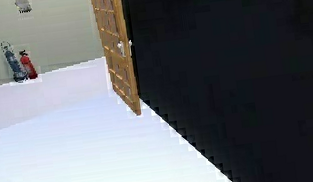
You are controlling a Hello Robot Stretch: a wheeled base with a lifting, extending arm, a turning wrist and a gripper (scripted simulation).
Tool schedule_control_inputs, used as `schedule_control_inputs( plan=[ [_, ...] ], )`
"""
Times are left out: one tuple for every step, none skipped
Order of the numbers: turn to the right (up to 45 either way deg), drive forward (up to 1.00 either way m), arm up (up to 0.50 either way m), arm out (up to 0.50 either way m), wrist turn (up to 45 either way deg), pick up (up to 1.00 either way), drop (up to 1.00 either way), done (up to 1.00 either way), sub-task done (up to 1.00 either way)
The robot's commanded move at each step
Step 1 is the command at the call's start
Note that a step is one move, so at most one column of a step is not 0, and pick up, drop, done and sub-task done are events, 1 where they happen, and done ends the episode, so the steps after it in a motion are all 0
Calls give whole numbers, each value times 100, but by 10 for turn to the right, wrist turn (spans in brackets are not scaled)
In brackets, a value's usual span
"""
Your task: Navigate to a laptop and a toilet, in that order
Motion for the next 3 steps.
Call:
schedule_control_inputs(
  plan=[
    [-120,0,0,0,0,0,0,0,0],
    [0,15,0,0,0,0,0,0,0],
    [-120,0,0,0,0,0,0,0,0]
  ],
)
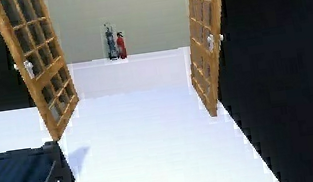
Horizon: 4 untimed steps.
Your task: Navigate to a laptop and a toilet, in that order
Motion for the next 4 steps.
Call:
schedule_control_inputs(
  plan=[
    [0,100,0,0,0,0,0,0,0],
    [-30,0,0,0,0,0,0,0,0],
    [0,100,0,0,0,0,0,0,0],
    [0,100,0,0,0,0,0,0,0]
  ],
)
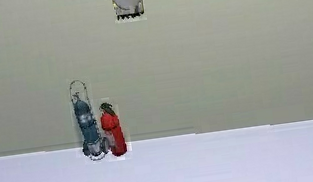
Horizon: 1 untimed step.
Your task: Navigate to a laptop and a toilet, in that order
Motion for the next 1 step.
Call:
schedule_control_inputs(
  plan=[
    [450,0,0,0,0,0,0,0,0]
  ],
)
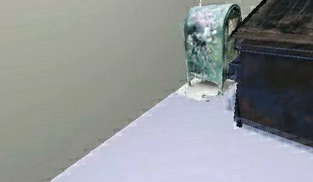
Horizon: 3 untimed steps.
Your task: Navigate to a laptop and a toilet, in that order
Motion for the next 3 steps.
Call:
schedule_control_inputs(
  plan=[
    [150,0,0,0,0,0,0,0,0],
    [0,35,0,0,0,0,0,0,0],
    [420,0,0,0,0,0,0,0,0]
  ],
)
